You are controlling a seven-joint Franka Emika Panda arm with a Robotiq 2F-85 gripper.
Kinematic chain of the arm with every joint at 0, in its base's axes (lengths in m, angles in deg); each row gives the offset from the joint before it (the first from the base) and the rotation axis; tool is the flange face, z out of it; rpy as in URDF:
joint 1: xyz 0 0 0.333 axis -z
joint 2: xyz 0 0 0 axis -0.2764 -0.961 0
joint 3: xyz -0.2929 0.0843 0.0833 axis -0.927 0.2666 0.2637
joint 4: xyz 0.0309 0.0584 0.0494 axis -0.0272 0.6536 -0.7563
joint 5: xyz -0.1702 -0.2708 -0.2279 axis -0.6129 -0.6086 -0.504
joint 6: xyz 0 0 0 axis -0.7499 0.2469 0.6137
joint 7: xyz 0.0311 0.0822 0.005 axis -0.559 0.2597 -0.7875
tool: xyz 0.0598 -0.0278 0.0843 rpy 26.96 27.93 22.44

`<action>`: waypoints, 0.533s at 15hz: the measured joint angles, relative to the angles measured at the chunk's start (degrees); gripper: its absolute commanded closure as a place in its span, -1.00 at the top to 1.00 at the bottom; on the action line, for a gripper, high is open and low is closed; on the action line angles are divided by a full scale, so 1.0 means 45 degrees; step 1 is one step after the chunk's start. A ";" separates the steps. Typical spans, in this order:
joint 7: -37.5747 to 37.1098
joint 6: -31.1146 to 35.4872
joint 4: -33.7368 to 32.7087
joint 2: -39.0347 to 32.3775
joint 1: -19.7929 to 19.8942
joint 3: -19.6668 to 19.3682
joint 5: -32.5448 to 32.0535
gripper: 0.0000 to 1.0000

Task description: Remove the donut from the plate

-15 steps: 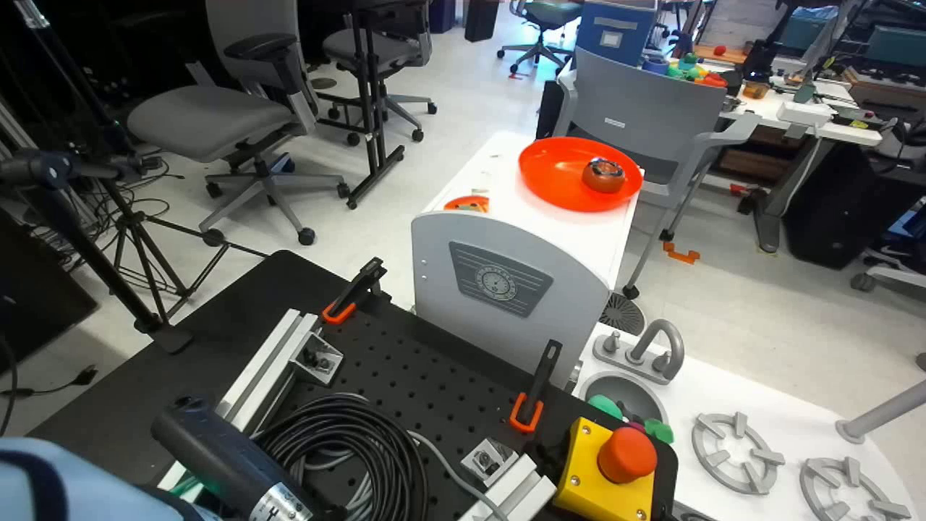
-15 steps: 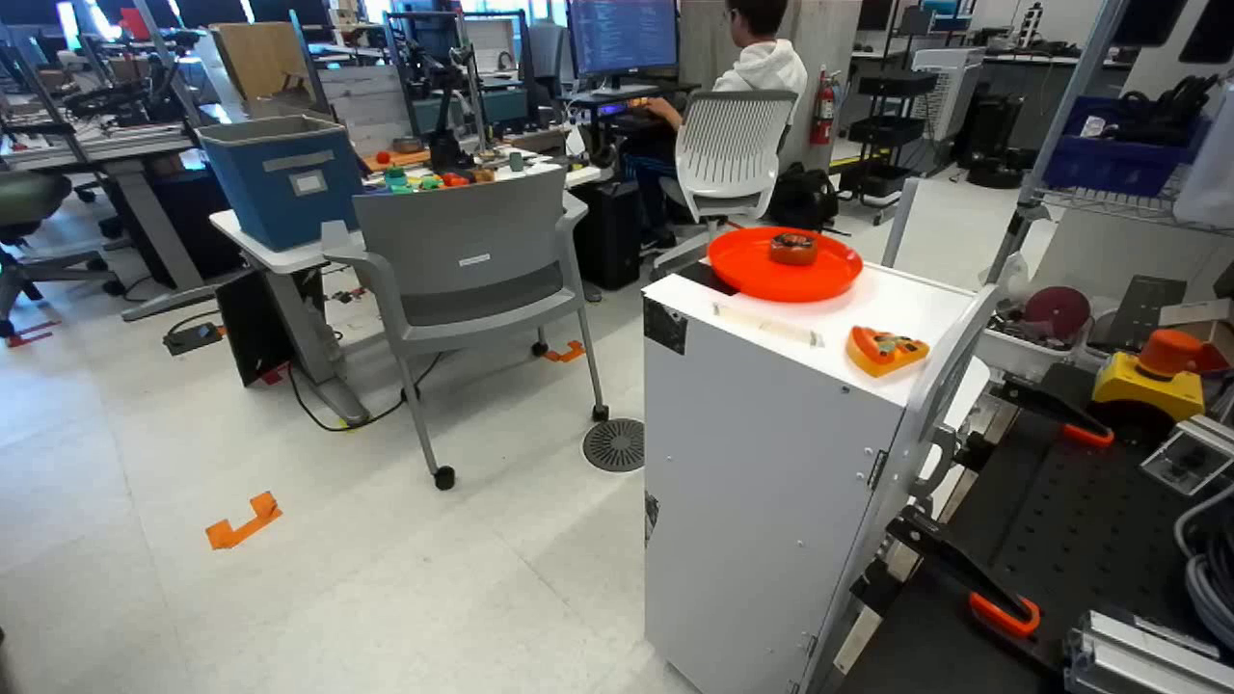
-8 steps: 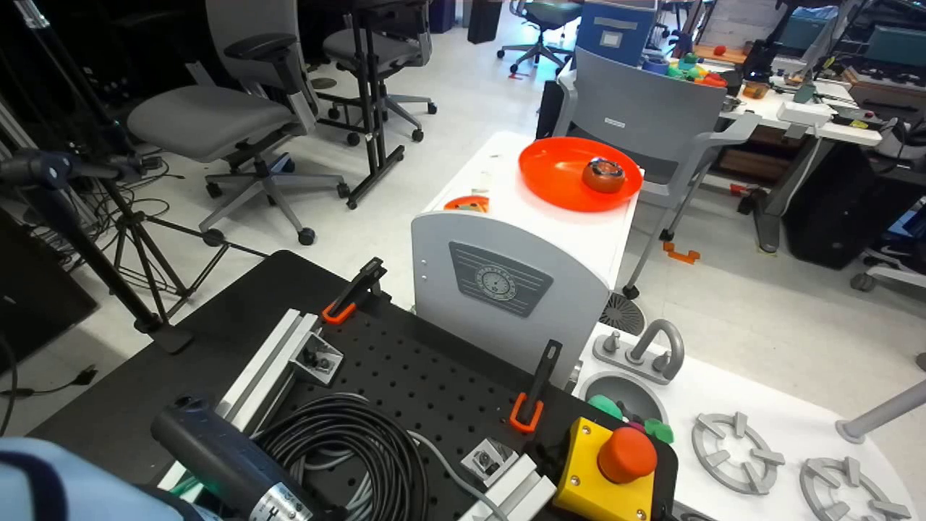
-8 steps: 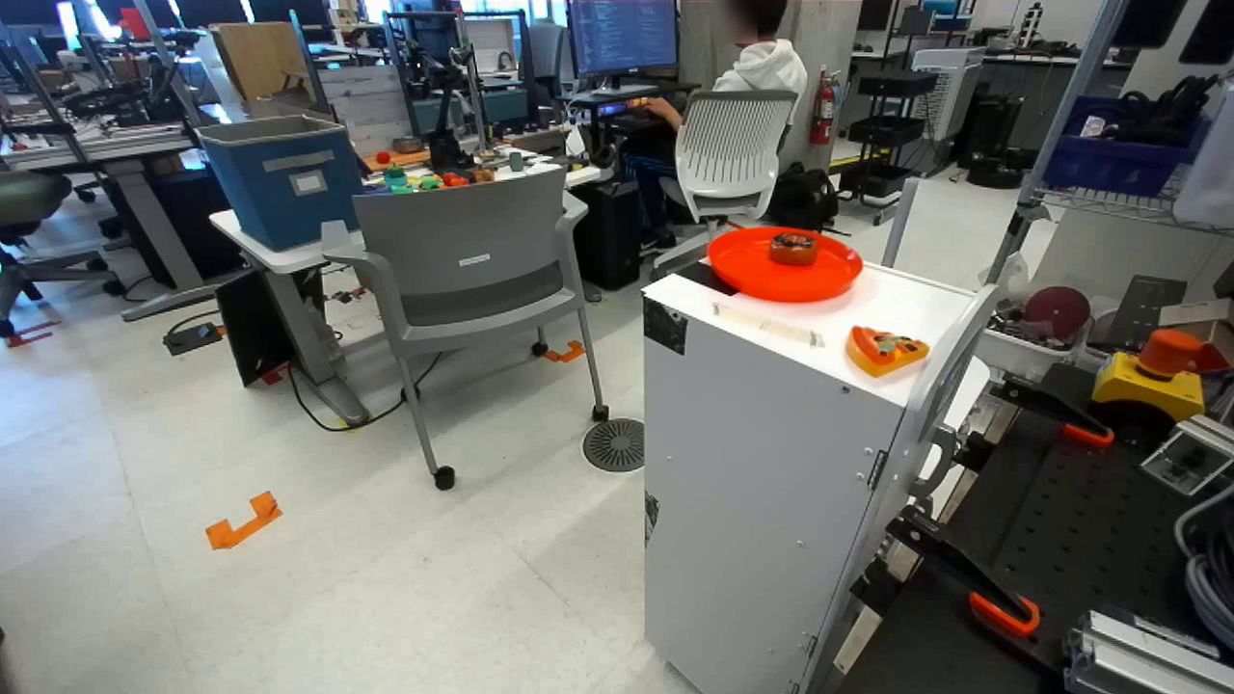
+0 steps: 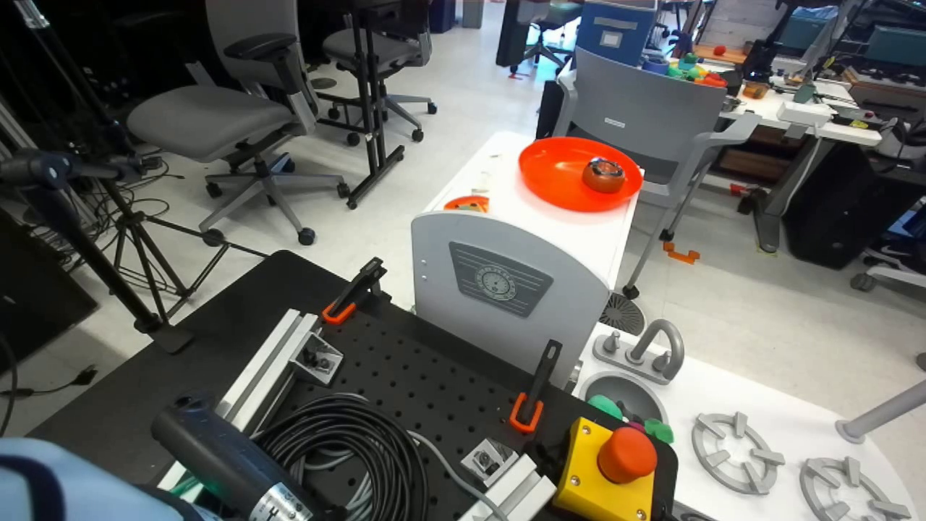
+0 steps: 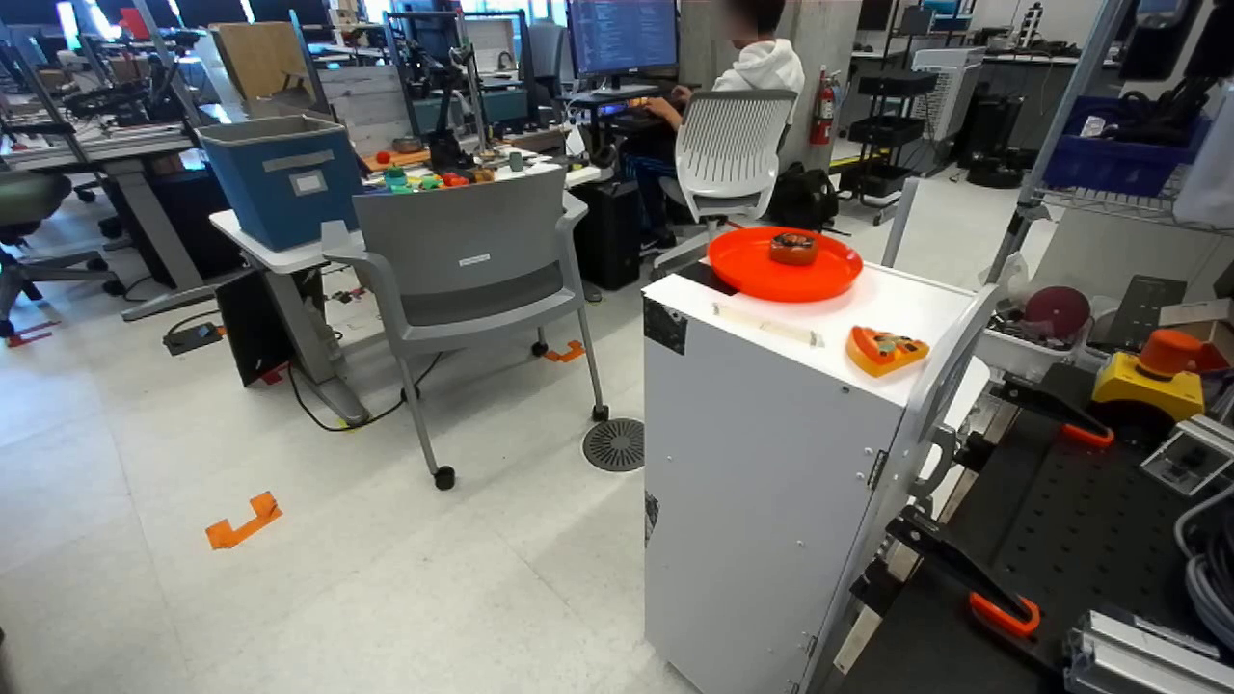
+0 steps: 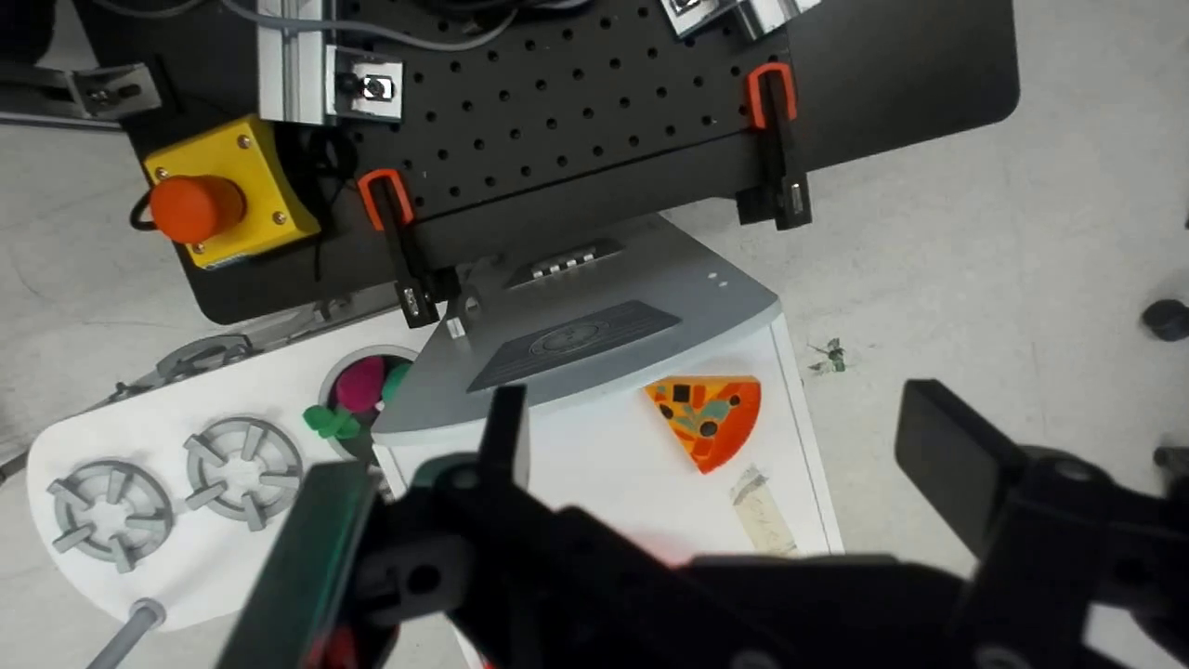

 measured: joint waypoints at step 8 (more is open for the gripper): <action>0.1855 -0.1143 -0.1355 -0.1044 0.0088 -0.0836 -0.0245 1.00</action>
